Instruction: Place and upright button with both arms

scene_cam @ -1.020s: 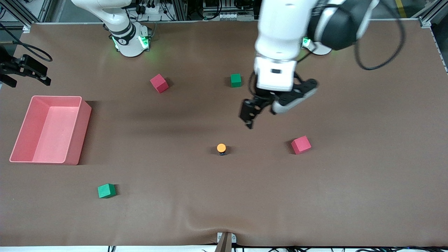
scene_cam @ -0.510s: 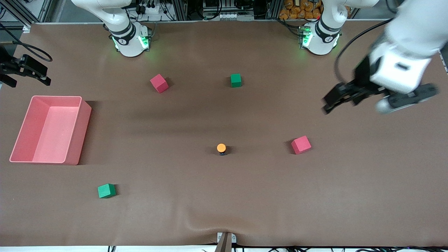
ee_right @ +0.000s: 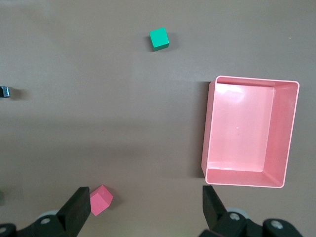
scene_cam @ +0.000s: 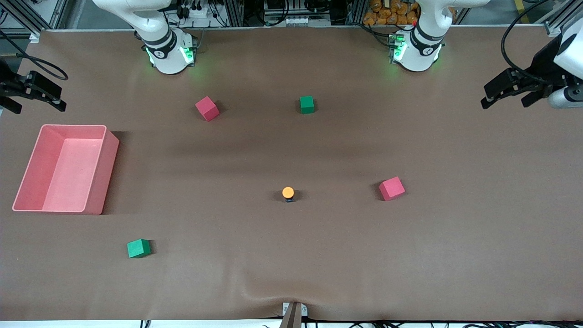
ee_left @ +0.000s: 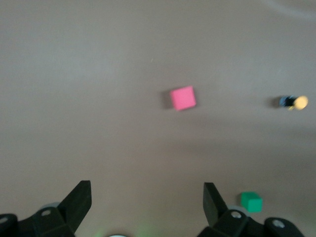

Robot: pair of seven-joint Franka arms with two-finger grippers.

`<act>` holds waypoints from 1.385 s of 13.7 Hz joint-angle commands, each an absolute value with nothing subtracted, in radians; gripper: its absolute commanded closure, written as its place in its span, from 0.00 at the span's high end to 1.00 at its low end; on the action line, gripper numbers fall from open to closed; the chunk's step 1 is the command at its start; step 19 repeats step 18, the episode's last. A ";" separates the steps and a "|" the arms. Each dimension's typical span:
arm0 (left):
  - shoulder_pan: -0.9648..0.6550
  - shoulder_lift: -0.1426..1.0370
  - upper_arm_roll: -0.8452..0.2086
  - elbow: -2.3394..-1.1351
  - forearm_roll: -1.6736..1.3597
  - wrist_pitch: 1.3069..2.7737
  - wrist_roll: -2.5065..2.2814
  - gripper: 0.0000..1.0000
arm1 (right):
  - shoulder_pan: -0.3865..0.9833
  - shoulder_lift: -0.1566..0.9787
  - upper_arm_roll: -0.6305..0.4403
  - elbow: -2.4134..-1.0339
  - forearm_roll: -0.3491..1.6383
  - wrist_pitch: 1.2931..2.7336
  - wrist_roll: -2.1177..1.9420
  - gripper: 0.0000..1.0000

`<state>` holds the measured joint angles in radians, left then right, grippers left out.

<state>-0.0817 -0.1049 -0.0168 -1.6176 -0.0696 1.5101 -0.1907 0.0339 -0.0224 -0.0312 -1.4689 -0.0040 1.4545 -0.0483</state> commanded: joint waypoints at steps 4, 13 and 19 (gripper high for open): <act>-0.068 -0.242 -0.061 -1.804 0.023 1.551 -0.170 1.00 | 0.025 -0.028 -0.026 -1.463 -0.011 1.443 -0.061 1.00; -0.071 -0.184 0.014 -1.645 0.025 1.534 -0.067 1.00 | 0.025 -0.028 -0.026 -1.463 -0.009 1.442 -0.061 1.00; -0.072 -0.173 0.009 -1.625 0.018 1.499 -0.078 1.00 | 0.025 -0.028 -0.026 -1.462 -0.008 1.443 -0.061 1.00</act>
